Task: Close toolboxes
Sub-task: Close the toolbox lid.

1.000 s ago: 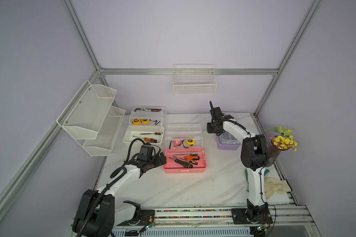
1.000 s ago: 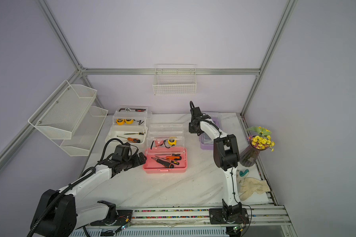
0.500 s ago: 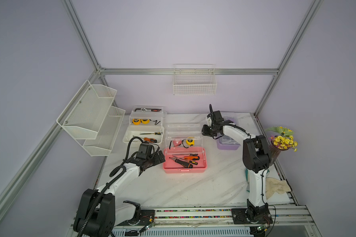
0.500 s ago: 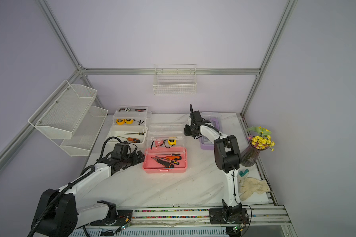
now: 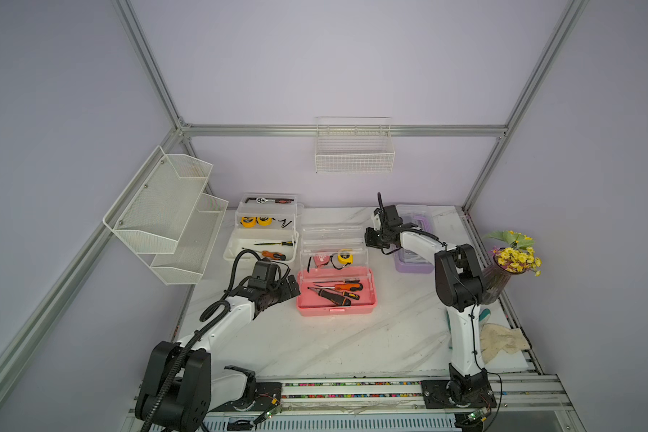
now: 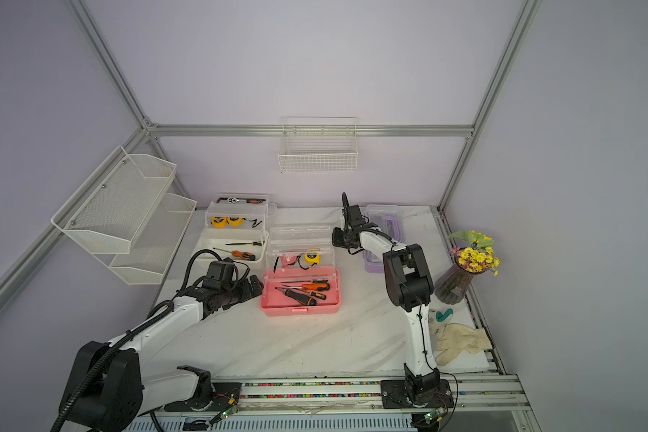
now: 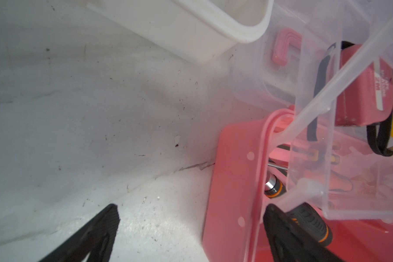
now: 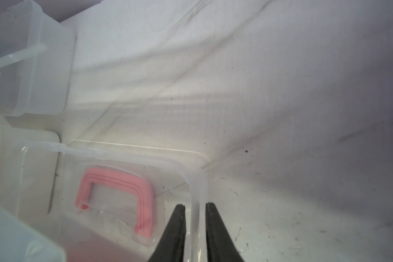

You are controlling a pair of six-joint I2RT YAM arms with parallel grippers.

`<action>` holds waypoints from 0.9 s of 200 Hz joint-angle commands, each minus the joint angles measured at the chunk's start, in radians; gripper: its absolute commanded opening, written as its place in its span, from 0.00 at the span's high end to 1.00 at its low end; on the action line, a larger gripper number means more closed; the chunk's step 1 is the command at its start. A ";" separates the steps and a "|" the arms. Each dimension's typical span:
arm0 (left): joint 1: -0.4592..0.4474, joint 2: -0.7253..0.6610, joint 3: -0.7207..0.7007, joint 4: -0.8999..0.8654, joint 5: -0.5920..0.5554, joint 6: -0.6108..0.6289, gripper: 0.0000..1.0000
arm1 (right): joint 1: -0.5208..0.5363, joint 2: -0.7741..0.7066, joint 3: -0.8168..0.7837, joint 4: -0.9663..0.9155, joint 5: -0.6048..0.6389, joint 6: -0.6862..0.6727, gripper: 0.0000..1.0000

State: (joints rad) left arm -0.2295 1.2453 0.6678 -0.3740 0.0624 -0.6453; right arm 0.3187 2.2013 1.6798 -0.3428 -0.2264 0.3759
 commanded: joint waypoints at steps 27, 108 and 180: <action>0.010 0.001 0.066 0.037 -0.013 -0.009 0.00 | 0.012 -0.080 -0.140 0.196 0.050 -0.044 1.00; 0.020 -0.002 0.104 0.100 0.040 -0.016 0.00 | 0.013 -0.325 -0.399 0.533 0.266 -0.174 1.00; 0.020 -0.025 0.068 0.177 0.081 -0.053 0.00 | 0.067 -0.540 -0.629 0.866 0.370 -0.382 1.00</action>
State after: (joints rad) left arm -0.2134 1.2476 0.7227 -0.2676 0.1108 -0.6678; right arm 0.3504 1.7363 1.1019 0.2794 0.0418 0.1345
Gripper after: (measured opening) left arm 0.994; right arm 0.069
